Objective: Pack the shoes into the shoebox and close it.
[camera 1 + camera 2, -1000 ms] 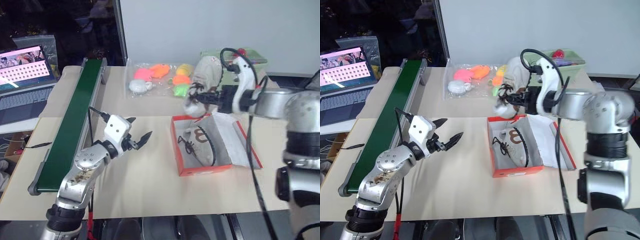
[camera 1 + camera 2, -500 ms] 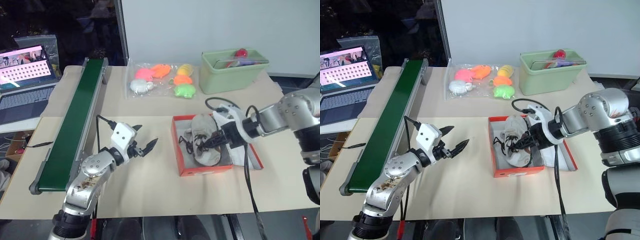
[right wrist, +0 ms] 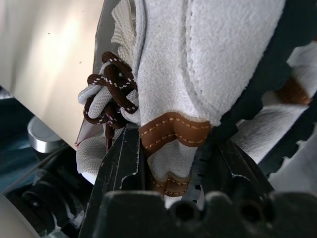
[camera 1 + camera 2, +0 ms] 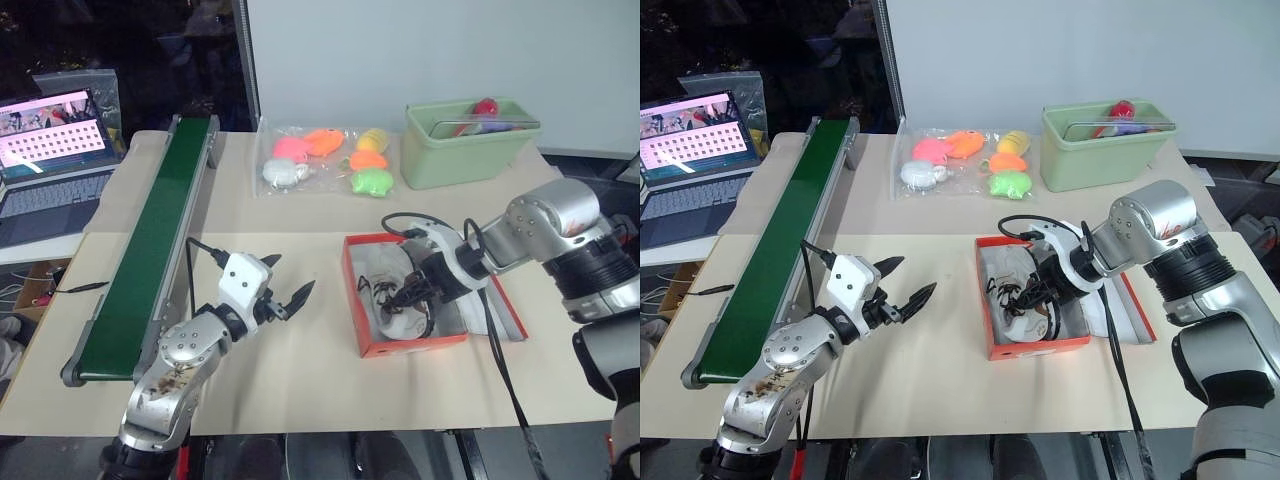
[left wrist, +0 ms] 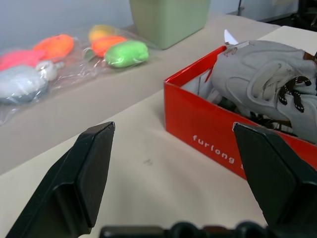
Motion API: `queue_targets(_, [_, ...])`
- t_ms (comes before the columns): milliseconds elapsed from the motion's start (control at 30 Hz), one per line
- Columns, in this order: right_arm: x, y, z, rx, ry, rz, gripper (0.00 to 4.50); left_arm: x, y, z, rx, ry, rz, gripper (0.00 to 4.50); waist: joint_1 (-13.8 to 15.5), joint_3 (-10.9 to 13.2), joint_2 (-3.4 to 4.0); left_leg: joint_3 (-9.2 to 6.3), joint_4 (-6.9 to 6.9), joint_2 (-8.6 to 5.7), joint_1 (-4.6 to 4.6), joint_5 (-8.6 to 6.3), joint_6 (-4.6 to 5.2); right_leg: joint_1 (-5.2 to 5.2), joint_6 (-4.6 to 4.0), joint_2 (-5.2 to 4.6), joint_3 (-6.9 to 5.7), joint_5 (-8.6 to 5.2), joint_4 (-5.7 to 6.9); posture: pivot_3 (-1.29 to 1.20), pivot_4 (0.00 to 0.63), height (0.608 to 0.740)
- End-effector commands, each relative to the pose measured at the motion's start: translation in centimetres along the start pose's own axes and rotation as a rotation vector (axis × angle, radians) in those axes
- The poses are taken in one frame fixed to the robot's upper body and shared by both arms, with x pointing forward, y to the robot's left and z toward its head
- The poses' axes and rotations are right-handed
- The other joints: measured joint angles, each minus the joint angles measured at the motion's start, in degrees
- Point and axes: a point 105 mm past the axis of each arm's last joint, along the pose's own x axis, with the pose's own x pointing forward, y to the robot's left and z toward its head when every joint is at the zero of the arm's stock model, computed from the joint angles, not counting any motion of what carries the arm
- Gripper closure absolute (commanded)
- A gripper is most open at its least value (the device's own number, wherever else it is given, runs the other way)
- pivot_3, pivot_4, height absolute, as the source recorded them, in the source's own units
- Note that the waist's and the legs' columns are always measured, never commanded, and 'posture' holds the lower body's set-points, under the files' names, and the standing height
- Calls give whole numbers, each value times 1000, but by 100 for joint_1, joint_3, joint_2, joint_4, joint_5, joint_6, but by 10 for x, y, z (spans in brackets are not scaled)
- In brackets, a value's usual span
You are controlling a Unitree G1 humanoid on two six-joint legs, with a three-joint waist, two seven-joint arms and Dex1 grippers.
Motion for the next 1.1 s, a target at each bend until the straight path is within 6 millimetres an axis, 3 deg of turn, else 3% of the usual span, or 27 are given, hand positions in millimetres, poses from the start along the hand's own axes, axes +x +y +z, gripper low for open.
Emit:
queue_targets(33, [5, 4, 10, -94, -14, -16, 3066, -1, -2, 12, 16, -44, 3, 401, -4, 0, 0, 0, 1, 0, 1, 0, 0, 0, 0, 0, 0, 0, 2, 0, 150, 729])
queue_targets(267, [48, -2, 0, -165, 73, -34, 3066, 6, -3, 15, 7, -58, -6, 401, -40, 0, 1, 0, 2, 2, 6, 0, 0, 1, 0, 2, 1, 0, 9, 0, 150, 729])
queue_targets(500, [71, -10, 8, -163, 83, -42, 3066, 11, -5, 16, 4, -67, -18, 401, -68, -8, -5, 0, 6, 2, 29, 0, 0, 22, -1, 2, 1, 0, 11, 0, 150, 729])
queue_targets(733, [71, -4, 23, -151, 29, -23, 3066, 14, -2, 18, 10, -72, -26, 401, -143, -19, -17, 2, 5, 8, 114, 0, -1, 96, -5, 13, 3, 2, 18, 0, 150, 729])
queue_targets(1000, [45, 2, 50, -108, -103, -35, 421, 18, -2, 18, 14, -78, -38, 375, -181, -18, -15, -1, 5, 6, 92, 1, -2, 76, -5, 12, 5, 2, 21, 0, 150, 729])
queue_targets(1100, [28, 5, 57, -115, -152, -37, 421, 21, -1, 18, 16, -80, -43, 375, -164, -18, -15, 0, 6, 1, 41, 2, -3, 20, -5, 6, 9, 3, 34, 0, 150, 729])
